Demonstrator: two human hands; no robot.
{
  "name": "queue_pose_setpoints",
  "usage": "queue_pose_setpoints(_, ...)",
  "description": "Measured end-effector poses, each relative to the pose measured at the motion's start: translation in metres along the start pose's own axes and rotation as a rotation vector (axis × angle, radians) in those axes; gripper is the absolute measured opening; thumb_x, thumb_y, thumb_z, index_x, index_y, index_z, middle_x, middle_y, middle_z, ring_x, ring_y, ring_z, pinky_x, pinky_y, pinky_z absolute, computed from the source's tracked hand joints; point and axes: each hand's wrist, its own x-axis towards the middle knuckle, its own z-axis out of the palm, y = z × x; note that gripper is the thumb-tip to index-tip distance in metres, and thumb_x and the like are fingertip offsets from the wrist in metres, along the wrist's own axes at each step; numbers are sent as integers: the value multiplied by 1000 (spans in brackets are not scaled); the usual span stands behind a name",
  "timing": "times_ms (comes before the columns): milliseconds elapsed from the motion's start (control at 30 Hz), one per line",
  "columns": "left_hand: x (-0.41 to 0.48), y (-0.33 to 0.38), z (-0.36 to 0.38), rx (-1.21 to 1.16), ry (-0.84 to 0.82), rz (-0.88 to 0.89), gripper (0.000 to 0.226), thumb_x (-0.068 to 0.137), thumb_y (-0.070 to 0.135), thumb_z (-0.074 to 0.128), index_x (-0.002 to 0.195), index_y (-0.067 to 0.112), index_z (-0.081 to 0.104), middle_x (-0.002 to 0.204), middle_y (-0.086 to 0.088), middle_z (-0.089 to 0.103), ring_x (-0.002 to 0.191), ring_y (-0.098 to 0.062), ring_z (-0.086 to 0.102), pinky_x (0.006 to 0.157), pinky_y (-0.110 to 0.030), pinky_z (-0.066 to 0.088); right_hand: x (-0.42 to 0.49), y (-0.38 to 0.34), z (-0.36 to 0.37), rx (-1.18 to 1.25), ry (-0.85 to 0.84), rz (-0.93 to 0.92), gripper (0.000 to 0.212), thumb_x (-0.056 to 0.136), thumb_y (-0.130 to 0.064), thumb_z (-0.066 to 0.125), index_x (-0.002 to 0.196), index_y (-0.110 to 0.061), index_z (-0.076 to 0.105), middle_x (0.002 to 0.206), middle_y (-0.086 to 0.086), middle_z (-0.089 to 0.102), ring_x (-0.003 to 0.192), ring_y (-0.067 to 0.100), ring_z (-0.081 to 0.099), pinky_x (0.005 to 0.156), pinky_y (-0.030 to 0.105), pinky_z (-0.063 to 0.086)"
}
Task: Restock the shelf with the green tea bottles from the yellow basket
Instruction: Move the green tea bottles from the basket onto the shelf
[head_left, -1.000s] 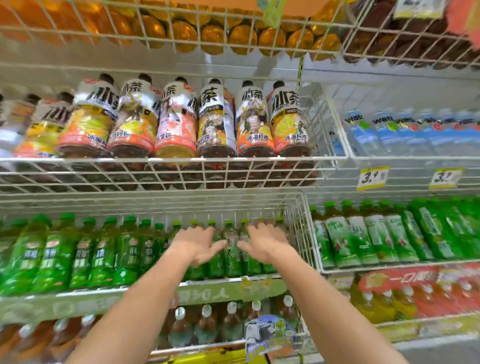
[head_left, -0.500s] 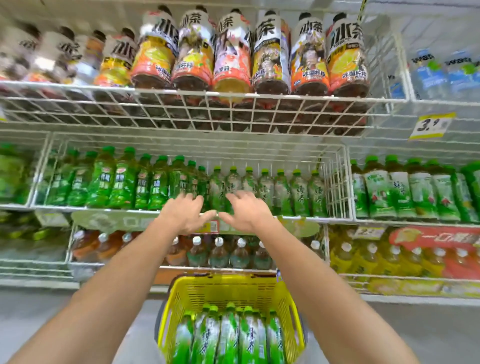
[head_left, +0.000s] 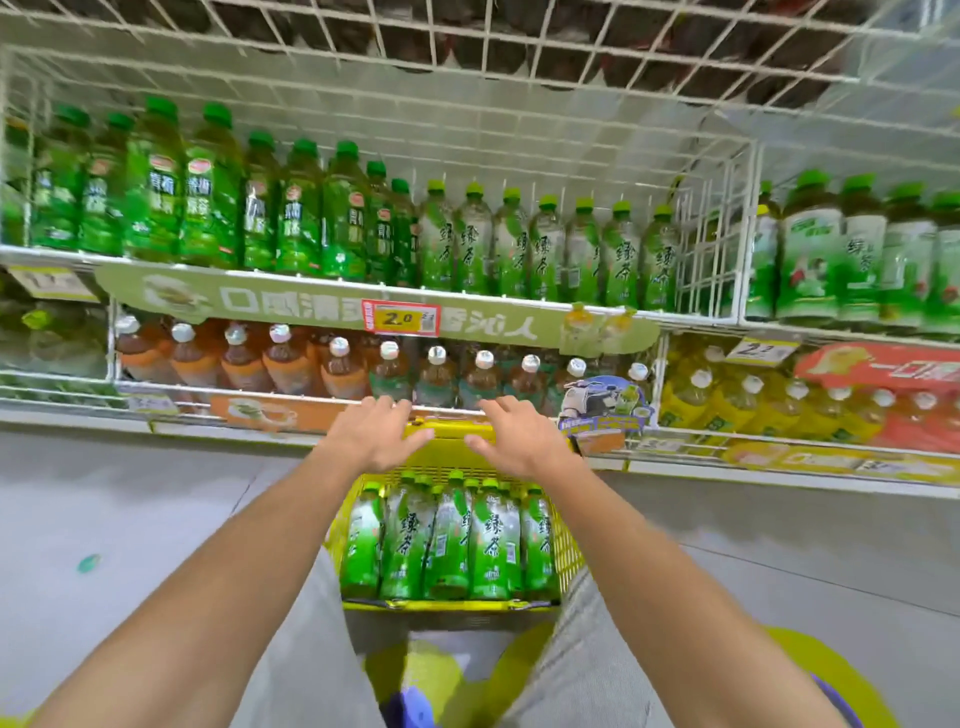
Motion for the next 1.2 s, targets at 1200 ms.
queue_pose_setpoints(1200,64,10,179,-667,-323,-395,34,87,32,78,105,16,53,96,2,54,72,-10,48,61,-21,41,24,55,183,824,-301,560,85,79,-40,86,146,-8,46,147,13,52,135,33,51,109,40,45)
